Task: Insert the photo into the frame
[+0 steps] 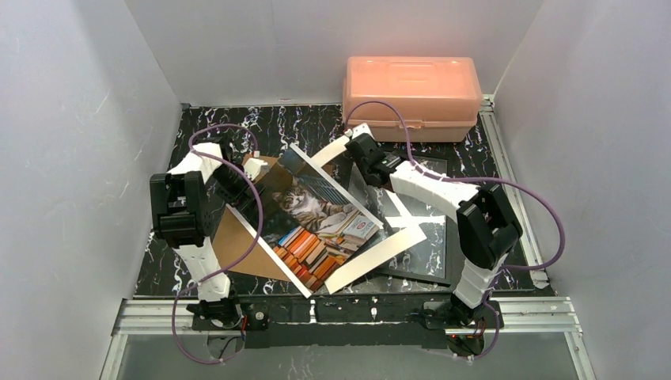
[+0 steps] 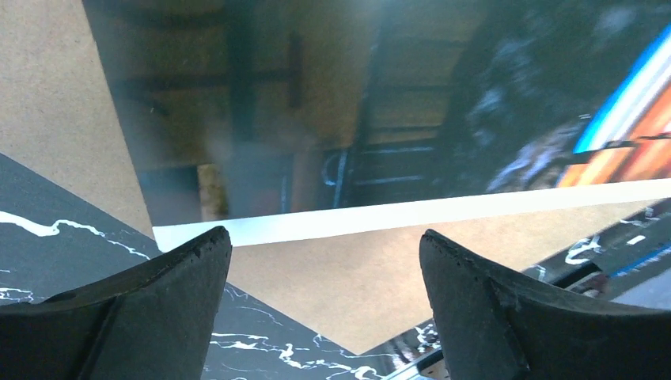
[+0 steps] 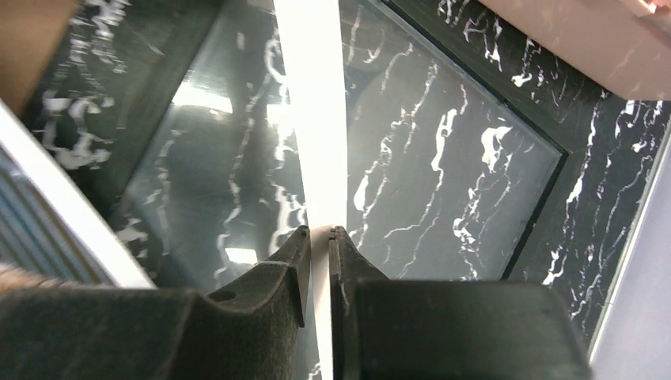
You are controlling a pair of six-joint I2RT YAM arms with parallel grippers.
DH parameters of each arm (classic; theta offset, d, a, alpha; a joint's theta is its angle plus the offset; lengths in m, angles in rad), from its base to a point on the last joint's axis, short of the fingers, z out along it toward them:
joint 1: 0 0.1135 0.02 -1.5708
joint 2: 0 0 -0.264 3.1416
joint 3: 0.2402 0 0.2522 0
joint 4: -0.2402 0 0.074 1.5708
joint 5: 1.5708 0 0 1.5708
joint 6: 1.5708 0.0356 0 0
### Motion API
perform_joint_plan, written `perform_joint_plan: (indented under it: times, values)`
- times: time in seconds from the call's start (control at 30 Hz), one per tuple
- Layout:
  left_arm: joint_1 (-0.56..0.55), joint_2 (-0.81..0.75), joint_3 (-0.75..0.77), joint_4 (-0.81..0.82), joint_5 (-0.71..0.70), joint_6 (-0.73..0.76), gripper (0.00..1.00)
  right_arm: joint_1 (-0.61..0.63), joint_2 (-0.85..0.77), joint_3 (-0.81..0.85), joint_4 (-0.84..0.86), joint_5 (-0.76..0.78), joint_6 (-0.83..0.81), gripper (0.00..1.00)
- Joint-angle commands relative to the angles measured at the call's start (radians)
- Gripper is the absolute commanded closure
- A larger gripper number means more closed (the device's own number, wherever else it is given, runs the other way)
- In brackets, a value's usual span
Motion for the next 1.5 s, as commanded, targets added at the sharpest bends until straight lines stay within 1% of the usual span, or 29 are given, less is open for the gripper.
perform_joint_plan:
  times: [0.0,0.1,0.13,0.2,0.37,0.5,0.57,0.77,0.83,0.93,1.17,1.47]
  values:
    - [-0.003,-0.093,0.086,-0.151,0.148,0.017,0.11,0.078,-0.07,0.005,0.016,-0.007,0.075,0.79]
    - [-0.003,-0.105,0.161,-0.243,0.255,0.004,0.1,0.142,-0.064,0.052,-0.013,0.005,0.103,0.8]
    - [-0.003,-0.107,0.181,-0.269,0.281,0.001,0.03,0.16,-0.059,0.077,-0.027,0.008,0.112,0.8]
    - [-0.003,-0.117,0.215,-0.3,0.313,-0.005,0.02,0.198,-0.047,0.135,-0.061,0.032,0.127,0.8]
    - [-0.003,-0.134,0.233,-0.306,0.295,-0.006,0.02,0.249,-0.011,0.331,-0.207,0.12,0.16,0.81]
    - [0.005,-0.151,0.242,-0.309,0.294,-0.013,0.03,0.268,-0.038,0.421,-0.265,0.176,0.163,0.82]
    - [0.009,-0.158,0.279,-0.328,0.313,-0.021,0.03,0.276,-0.053,0.449,-0.284,0.197,0.158,0.82]
    - [0.027,-0.154,0.466,-0.411,0.343,-0.026,0.03,0.297,-0.095,0.512,-0.369,0.271,0.13,0.82]
    - [0.033,-0.139,0.506,-0.423,0.332,-0.025,0.03,0.303,-0.125,0.513,-0.385,0.304,0.121,0.82]
    - [0.034,-0.118,0.516,-0.425,0.307,-0.022,0.03,0.304,-0.178,0.501,-0.399,0.336,0.115,0.8]
    - [0.033,-0.099,0.415,-0.365,0.275,-0.036,0.03,0.295,-0.27,0.386,-0.424,0.423,0.122,0.77]
    - [0.033,-0.113,0.354,-0.336,0.273,-0.049,0.02,0.171,-0.253,0.258,-0.442,0.401,0.166,0.77]
